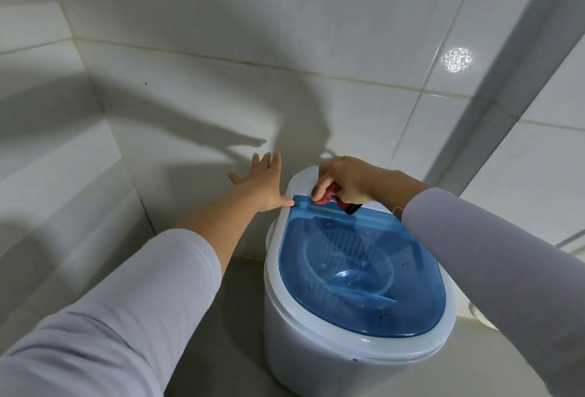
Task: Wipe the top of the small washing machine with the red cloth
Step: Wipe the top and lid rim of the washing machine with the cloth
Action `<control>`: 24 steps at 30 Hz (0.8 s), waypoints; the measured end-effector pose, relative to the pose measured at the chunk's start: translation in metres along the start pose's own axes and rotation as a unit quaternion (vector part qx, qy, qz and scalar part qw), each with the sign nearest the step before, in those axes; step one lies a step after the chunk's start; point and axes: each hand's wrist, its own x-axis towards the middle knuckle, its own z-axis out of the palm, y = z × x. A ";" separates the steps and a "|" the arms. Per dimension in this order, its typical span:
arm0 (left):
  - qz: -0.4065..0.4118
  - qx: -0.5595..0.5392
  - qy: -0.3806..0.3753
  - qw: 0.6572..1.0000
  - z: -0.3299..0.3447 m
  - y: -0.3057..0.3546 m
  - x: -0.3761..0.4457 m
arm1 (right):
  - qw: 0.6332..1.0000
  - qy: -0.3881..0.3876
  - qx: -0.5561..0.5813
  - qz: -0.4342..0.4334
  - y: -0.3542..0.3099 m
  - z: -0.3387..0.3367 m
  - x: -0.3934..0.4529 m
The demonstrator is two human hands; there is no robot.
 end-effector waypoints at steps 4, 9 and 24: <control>0.004 0.015 0.002 1.000 -0.001 0.003 0.000 | 1.000 -0.003 0.008 0.003 0.004 -0.005 0.001; 0.006 0.026 -0.003 1.000 -0.002 0.003 -0.001 | 1.000 -0.009 -0.010 0.007 0.007 -0.006 0.003; 0.003 0.064 -0.003 0.998 -0.005 0.006 -0.003 | 0.998 0.038 -0.030 0.050 0.030 -0.010 0.007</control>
